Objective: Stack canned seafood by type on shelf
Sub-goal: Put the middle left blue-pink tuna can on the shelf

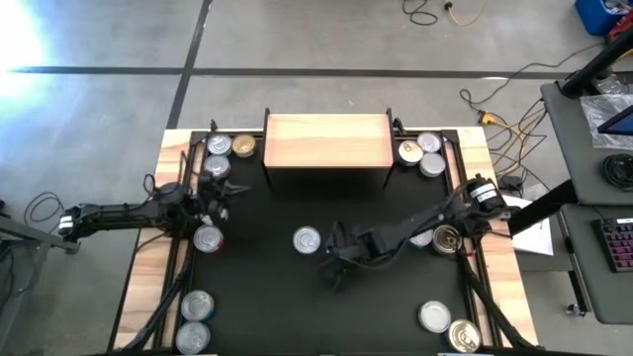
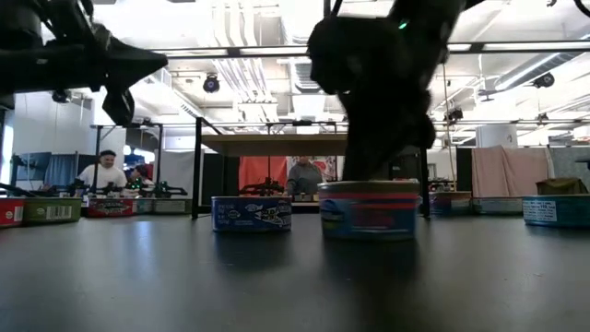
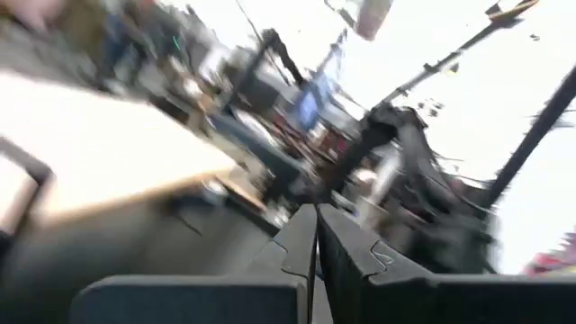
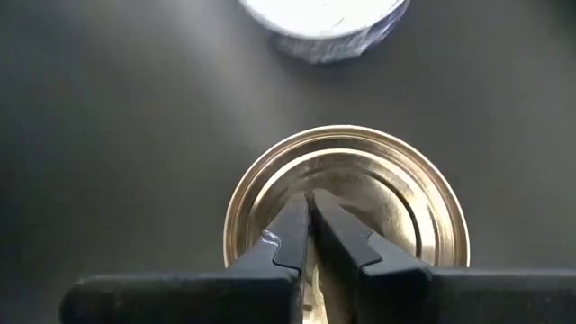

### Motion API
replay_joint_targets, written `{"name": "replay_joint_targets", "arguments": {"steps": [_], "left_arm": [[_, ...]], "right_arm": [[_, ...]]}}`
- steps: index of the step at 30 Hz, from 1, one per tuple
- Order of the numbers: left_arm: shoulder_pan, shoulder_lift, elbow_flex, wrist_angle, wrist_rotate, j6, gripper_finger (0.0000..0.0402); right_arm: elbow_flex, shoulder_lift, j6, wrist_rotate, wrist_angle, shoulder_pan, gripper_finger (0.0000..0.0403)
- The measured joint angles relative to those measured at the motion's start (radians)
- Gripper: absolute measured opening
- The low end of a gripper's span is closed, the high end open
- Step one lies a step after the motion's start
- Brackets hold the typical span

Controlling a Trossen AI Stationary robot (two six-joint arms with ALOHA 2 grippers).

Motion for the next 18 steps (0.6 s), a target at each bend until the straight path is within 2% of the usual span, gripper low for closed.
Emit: {"name": "replay_joint_targets", "arguments": {"steps": [2,5,10,13,18], "left_arm": [[0.0,0.004,0.0,0.047,-0.047,0.055,0.0],[0.0,0.019,0.0,0.062,-0.083,-0.044,0.0],[-0.034,0.084,0.019,0.039,0.019,-0.18,0.0],[-0.096,0.149,0.077,0.003,0.022,-0.175,0.0],[-0.215,0.305,0.223,-0.066,-0.065,-0.068,0.0]], "right_arm": [[-0.002,-0.02,0.028,-0.011,-0.052,0.025,0.0013],[-0.005,-0.052,0.043,-0.005,-0.1,0.061,0.0013],[-0.005,-0.105,0.035,0.107,-0.155,0.125,0.0013],[-0.004,-0.11,-0.026,0.124,-0.182,0.152,0.0013],[-0.004,-0.113,-0.062,0.119,-0.25,0.186,0.0013]]}}
